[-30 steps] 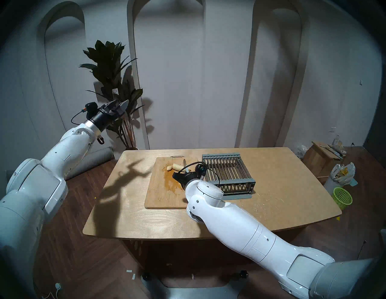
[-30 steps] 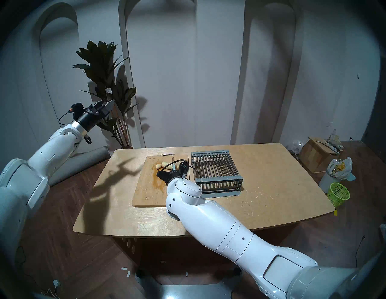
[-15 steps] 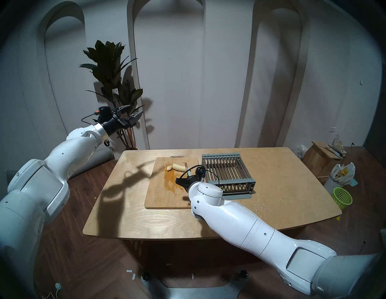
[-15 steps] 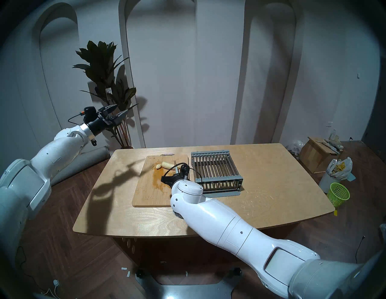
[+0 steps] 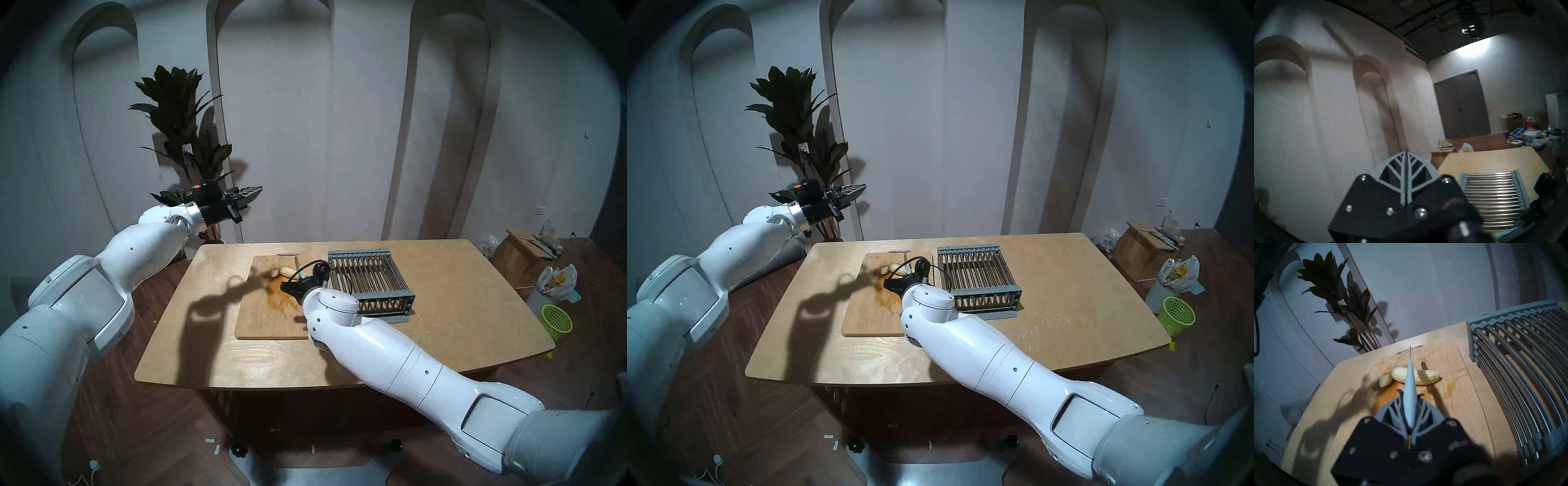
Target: Cut the banana into four pieces on the cutting board
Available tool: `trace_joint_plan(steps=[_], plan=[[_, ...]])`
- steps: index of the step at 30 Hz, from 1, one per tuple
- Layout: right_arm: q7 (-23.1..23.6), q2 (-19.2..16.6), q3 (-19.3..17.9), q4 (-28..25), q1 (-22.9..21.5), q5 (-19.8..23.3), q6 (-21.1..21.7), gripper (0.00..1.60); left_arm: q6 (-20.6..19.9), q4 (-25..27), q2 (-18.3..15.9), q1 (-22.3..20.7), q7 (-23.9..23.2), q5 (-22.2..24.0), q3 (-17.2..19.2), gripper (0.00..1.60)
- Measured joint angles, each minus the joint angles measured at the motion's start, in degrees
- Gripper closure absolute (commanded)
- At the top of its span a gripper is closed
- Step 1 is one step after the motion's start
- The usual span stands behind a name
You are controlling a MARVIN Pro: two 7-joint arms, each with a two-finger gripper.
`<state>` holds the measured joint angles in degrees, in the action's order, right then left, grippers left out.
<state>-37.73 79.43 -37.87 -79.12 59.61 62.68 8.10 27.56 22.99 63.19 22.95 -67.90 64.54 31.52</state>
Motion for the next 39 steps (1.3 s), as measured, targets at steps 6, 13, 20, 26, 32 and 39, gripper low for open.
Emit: trace_joint_plan(steps=[6,13,20,26,32,39], plan=[[0.5,0.0,0.0,0.1,0.0,0.0,-0.1,1.6,0.2,-1.0,1.5,0.4,-5.2,0.3,-0.1,1.6],[0.9,0.3,0.2,0.4,0.0,-0.1,-0.1,1.6,1.5,-4.4,3.6,1.4,-8.7,0.8,0.0,1.6],[0.9,0.6,0.5,0.7,0.0,-0.1,-0.1,1.6,8.1,-4.2,4.8,2.8,-2.1,-3.0,-2.6,1.6],[0.9,0.8,0.6,0.7,0.0,-0.2,-0.1,1.6,14.0,-4.3,6.5,4.4,4.1,-7.0,-5.6,1.6],[0.4,0.9,0.6,0.6,0.1,-0.2,-0.1,1.6,17.6,-5.7,8.0,5.2,7.9,-10.6,-8.9,1.6],[0.0,0.9,0.6,0.2,0.2,-0.2,-0.1,1.6,20.9,-6.6,8.9,5.9,11.3,-14.3,-12.4,1.6]])
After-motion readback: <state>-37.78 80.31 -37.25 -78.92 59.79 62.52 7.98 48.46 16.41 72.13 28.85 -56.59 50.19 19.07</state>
